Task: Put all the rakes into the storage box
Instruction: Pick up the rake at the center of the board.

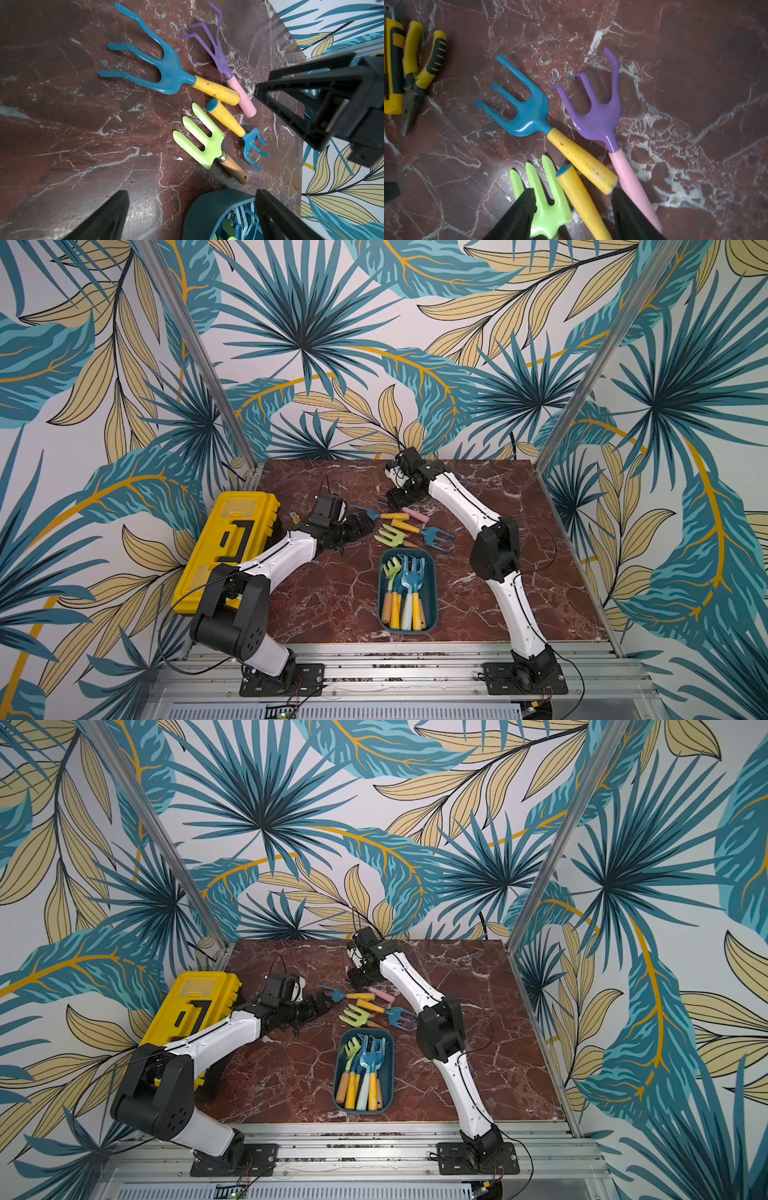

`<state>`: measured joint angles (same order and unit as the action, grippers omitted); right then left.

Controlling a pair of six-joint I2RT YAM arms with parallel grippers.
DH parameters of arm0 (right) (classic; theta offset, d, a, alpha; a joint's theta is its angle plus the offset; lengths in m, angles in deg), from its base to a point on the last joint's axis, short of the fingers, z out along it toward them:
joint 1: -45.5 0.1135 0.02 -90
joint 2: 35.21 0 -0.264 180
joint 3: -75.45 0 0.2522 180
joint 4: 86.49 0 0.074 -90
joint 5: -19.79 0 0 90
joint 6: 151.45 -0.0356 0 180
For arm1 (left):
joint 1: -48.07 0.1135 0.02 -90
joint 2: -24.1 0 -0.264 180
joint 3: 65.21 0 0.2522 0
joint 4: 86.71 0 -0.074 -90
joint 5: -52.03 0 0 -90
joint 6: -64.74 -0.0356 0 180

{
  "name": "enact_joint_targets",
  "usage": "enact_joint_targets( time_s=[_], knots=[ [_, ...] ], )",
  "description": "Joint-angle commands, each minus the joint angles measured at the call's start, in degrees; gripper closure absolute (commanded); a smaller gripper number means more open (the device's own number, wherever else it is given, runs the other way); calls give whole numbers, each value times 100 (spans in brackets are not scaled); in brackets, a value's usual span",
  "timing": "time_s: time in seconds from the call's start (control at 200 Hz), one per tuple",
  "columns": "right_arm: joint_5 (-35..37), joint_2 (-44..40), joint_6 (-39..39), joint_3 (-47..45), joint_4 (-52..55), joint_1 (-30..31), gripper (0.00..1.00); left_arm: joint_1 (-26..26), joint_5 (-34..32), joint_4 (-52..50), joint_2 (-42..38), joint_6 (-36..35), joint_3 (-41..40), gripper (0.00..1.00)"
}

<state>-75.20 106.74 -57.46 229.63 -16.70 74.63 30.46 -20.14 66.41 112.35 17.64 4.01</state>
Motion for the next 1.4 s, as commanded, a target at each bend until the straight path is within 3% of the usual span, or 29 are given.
enact_joint_targets(
  time_s=[0.0,0.25,0.496,0.716,0.877,1.142,1.392],
  knots=[
    [-50,437,755,444,473,14,35,64,-167,-193,-265,-155,-34,0],
    [-221,1098,1075,887,390,30,33,93,-356,-487,-546,-264,-213,0],
    [-67,1300,1173,759,386,119,33,161,-341,-511,-591,-297,-304,0],
    [354,1353,1216,575,393,175,51,167,-316,-502,-635,-299,-367,0],
    [659,1211,1291,538,389,216,54,162,-314,-516,-703,-296,-398,0],
    [733,343,1351,-248,87,242,66,174,-315,-550,-803,-323,-403,0],
    [877,-362,922,-638,-245,242,76,174,-302,-494,-1012,-265,-555,0]
  ],
)
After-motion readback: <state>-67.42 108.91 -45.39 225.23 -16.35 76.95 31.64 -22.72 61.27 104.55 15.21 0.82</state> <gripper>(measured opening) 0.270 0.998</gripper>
